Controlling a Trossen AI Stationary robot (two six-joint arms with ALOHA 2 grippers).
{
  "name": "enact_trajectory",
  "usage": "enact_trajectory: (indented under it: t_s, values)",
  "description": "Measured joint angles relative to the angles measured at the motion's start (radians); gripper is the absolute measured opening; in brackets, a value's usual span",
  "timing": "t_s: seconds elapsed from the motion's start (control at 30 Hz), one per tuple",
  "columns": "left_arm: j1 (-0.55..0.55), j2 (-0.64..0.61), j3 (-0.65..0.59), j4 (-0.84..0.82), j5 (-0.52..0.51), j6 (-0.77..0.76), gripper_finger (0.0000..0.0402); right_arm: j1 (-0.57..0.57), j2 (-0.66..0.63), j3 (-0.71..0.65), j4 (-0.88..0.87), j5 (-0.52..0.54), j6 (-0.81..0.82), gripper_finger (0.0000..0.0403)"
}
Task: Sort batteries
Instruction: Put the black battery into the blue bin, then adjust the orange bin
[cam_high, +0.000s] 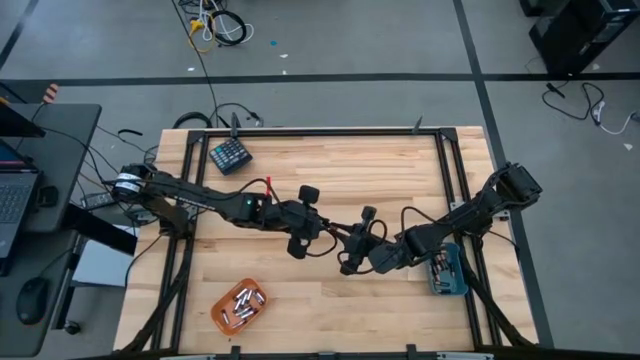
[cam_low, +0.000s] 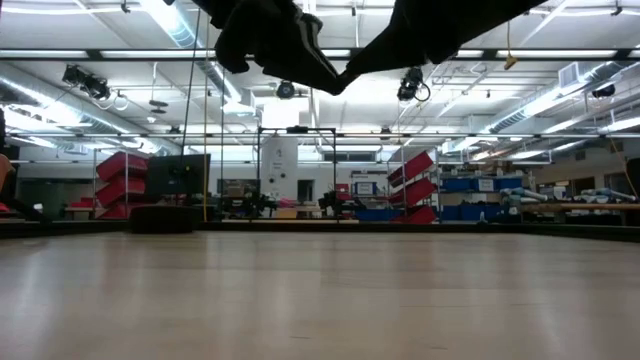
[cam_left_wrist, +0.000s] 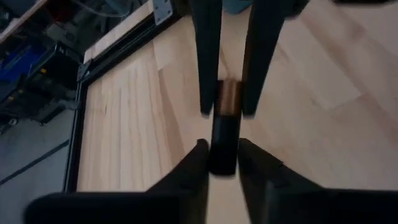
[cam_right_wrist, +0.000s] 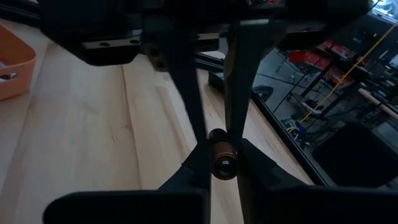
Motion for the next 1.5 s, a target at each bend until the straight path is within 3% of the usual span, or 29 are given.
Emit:
enact_trajectory:
  t_s: [0.1, 0.2, 0.33, 0.47, 0.57, 0.67, 0.8, 1.07, 1.2, 1.33, 1.5]
  values:
    - [0.001, 0.000, 0.001, -0.037, -0.010, -0.028, 0.0124, 0.006, -0.037, -0.001, -0.034, 0.001, 0.010, 0.0036]
    - [0.001, 0.000, 0.001, -0.088, -0.027, -0.055, 0.0178, 0.008, -0.122, 0.001, -0.223, -0.049, 0.131, 0.0036]
    - [-0.003, 0.000, 0.000, -0.156, -0.109, -0.124, 0.0231, -0.012, -0.245, 0.083, -0.739, -0.287, 0.445, 0.0036]
    - [-0.017, 0.000, 0.000, -0.194, -0.127, -0.146, 0.0259, -0.023, -0.286, 0.222, -1.272, -0.593, 0.763, 0.0036]
    - [-0.030, 0.000, 0.000, -0.190, -0.124, -0.158, 0.0265, -0.003, -0.292, 0.292, -1.530, -0.816, 0.948, 0.0036]
    - [-0.033, 0.000, 0.000, -0.189, -0.126, -0.175, 0.0265, 0.050, -0.296, 0.289, -1.695, -0.929, 1.057, 0.0036]
    - [-0.047, -0.001, -0.001, -0.189, -0.127, -0.190, 0.0265, 0.158, -0.333, 0.236, -1.752, -0.977, 1.182, 0.0036]
    - [-0.107, -0.056, -0.001, -0.191, -0.128, -0.189, 0.0266, 0.364, -0.459, 0.080, -1.706, -0.908, 1.511, 0.0037]
    - [-0.130, -0.107, -0.001, -0.208, -0.129, -0.190, 0.0266, 0.413, -0.488, 0.005, -1.695, -0.911, 1.659, 0.0094]
    - [-0.155, -0.173, -0.001, -0.237, -0.133, -0.196, 0.0266, 0.437, -0.494, -0.015, -1.665, -0.921, 1.683, 0.0160]
    - [-0.226, -0.286, -0.001, -0.279, -0.135, -0.225, 0.0266, 0.444, -0.494, -0.015, -1.629, -0.820, 1.700, 0.0191]
